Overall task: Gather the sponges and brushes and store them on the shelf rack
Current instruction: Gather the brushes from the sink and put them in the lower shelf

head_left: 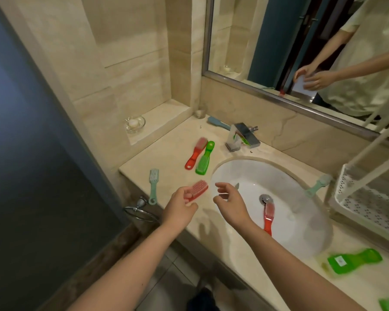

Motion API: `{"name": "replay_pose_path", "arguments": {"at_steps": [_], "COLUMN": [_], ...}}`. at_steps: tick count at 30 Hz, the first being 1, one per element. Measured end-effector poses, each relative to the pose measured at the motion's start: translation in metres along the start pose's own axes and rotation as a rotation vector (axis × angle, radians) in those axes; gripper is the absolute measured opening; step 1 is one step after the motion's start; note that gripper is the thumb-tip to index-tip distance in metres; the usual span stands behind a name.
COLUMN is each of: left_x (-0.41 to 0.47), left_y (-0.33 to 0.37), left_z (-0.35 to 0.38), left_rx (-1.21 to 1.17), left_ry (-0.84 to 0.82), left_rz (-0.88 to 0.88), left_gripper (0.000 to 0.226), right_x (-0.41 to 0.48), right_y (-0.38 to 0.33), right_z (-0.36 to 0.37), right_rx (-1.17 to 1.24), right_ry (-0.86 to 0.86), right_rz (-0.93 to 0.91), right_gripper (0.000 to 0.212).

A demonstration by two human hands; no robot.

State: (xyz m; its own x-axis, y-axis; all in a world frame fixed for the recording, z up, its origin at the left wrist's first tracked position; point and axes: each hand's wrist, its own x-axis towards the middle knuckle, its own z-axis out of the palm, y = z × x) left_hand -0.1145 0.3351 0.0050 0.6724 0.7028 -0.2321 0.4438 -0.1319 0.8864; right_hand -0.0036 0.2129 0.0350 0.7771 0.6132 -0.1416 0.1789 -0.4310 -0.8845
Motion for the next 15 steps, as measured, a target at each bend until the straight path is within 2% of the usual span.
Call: {"name": "replay_pose_path", "arguments": {"at_steps": [4,11,15], "left_x": [0.025,0.069,0.085], "left_y": [-0.004,-0.007,-0.013], "left_z": [0.007,0.024,0.032], "left_rx": [0.125,0.497,0.702], "left_ry": [0.012,0.073,0.044], "left_rz": [-0.028,-0.008,-0.018], "left_gripper": [0.051,0.061,0.063], "right_x": [0.030,0.089,0.109], "right_y": [0.010,0.033,0.045], "right_z": [0.012,0.026,0.032], "right_rx": [-0.030,-0.080,-0.134], "right_ry": [-0.082,-0.189,-0.248], "right_rz": [0.017,0.035,0.064], "right_gripper": [0.039,0.029,0.033]}}
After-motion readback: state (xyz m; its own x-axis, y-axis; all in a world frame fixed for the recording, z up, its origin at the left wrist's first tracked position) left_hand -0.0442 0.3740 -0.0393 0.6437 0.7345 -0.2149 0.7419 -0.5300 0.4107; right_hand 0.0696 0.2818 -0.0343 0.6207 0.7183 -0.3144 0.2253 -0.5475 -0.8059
